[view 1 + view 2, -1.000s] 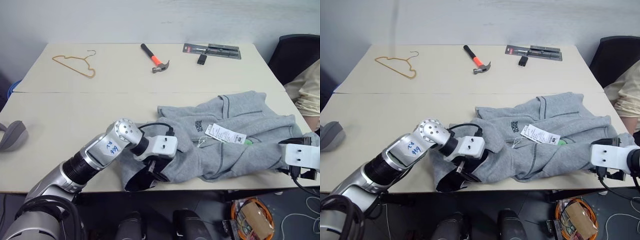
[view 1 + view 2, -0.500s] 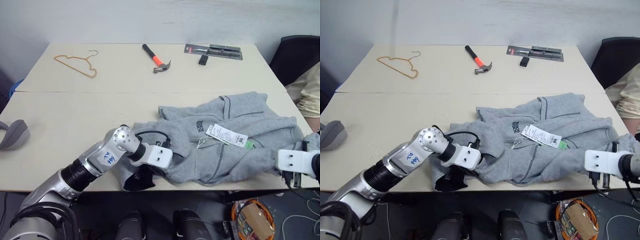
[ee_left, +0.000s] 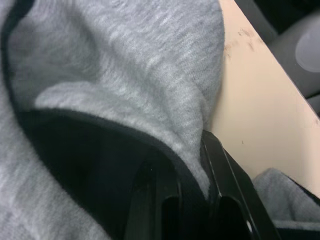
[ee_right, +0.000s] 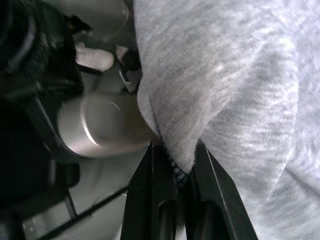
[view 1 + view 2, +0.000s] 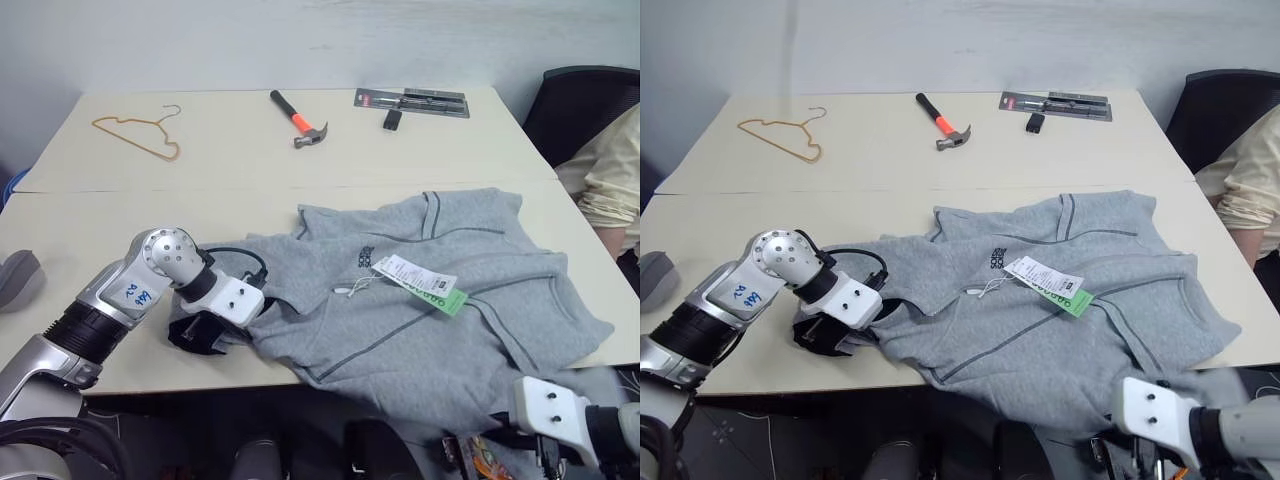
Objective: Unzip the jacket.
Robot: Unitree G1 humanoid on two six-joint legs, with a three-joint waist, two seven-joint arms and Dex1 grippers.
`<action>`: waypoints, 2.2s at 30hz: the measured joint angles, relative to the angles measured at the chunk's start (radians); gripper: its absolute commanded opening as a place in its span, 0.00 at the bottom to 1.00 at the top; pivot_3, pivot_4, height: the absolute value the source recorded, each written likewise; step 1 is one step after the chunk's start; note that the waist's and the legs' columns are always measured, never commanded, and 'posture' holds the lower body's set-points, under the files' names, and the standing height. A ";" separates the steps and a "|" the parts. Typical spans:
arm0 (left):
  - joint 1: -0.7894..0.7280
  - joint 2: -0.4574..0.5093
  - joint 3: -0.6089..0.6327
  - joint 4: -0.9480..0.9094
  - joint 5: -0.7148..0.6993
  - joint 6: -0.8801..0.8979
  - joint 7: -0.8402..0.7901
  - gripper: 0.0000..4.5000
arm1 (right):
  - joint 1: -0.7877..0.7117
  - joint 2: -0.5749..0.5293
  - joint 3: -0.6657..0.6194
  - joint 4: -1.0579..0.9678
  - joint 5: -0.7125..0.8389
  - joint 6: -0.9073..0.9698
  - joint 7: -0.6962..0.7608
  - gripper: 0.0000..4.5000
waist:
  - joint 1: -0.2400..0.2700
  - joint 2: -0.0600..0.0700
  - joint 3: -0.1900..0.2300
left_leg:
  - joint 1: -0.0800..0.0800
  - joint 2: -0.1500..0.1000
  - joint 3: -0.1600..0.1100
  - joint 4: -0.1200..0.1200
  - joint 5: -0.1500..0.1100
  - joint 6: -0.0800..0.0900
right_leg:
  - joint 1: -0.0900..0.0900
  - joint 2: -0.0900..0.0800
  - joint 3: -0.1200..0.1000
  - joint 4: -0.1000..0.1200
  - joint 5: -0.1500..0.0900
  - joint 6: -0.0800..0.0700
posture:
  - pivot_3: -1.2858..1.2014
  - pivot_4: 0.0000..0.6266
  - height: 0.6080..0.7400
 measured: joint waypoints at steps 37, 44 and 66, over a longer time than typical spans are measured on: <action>-0.159 0.174 0.045 -0.019 -0.552 0.467 -0.002 0.99 | -0.032 -0.105 -0.522 -0.115 0.777 0.218 -0.212 1.00 | 0.028 -0.009 -0.017 | 0.013 -0.002 -0.007 -0.012 -0.005 0.006 | 0.015 -0.004 -0.006 -0.008 -0.003 -0.004 | 0.52 0.24 1.00; -0.303 -0.192 0.060 0.105 -0.422 0.517 0.038 0.99 | -0.765 -0.017 0.279 0.009 0.531 0.386 -0.782 1.00 | 0.017 -0.008 -0.016 | -0.006 -0.003 -0.015 -0.003 -0.001 -0.001 | 0.001 0.000 -0.009 -0.007 -0.004 -0.006 | 0.52 0.24 1.00; -0.296 -0.532 0.058 0.406 -0.062 0.235 0.135 1.00 | -0.888 0.059 0.870 0.144 -0.304 0.404 -1.051 0.80 | 0.031 -0.005 -0.015 | -0.025 -0.007 -0.019 0.006 0.004 0.000 | -0.018 -0.002 -0.009 0.005 -0.001 -0.002 | 0.52 0.24 1.00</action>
